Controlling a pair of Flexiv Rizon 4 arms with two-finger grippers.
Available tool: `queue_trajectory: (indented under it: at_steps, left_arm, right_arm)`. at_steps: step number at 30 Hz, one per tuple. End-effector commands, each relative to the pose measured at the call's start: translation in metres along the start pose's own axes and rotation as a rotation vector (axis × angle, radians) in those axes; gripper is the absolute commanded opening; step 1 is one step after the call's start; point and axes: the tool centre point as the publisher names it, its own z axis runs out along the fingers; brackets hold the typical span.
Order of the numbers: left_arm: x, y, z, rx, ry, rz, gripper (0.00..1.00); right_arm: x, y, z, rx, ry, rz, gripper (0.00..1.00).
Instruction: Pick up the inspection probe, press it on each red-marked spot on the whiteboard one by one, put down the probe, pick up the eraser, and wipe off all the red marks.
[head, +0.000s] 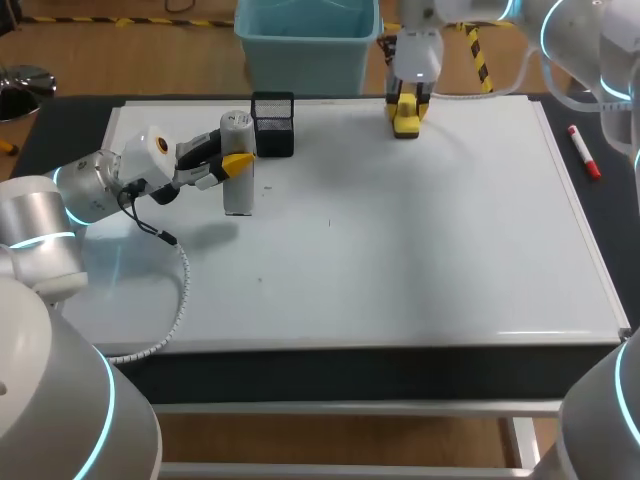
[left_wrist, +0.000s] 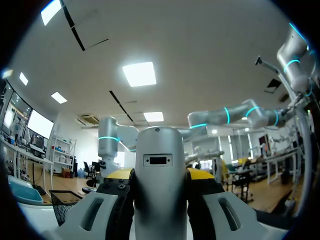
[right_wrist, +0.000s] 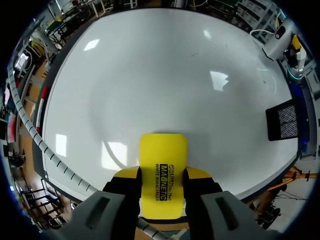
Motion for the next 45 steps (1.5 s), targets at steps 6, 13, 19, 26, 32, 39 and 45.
queue_trajectory:
  at_steps: [6, 13, 19, 26, 32, 39, 45]
  left_arm:
    - [0.0, 0.0, 0.0, 0.003, 0.001, 0.002, 0.0]
    - [0.0, 0.0, 0.0, 0.003, 0.001, 0.002, 0.0]
    - [0.0, 0.0, 0.0, 0.003, 0.001, 0.002, 0.0]
    - [0.0, 0.0, 0.0, 0.003, 0.001, 0.002, 0.0]
    - [0.0, 0.0, 0.0, 0.003, 0.001, 0.002, 0.0]
    - [0.0, 0.0, 0.0, 0.003, 0.001, 0.002, 0.0]
    - [0.0, 0.0, 0.0, 0.003, 0.001, 0.002, 0.0]
  right_arm:
    - [0.002, 0.008, -0.001, 0.007, 0.015, 0.015, 0.35]
    - [0.006, 0.019, -0.01, 0.039, 0.0, 0.031, 1.0]
    - [0.017, 0.039, -0.033, 0.116, -0.068, 0.086, 1.0]
    - [0.048, 0.063, -0.062, 0.173, -0.193, 0.22, 1.0]
    - [0.078, 0.08, -0.086, 0.192, -0.317, 0.351, 1.0]
    - [0.109, 0.096, -0.106, 0.148, -0.346, 0.532, 1.0]
    - [0.128, 0.108, -0.111, 0.115, -0.352, 0.618, 1.0]
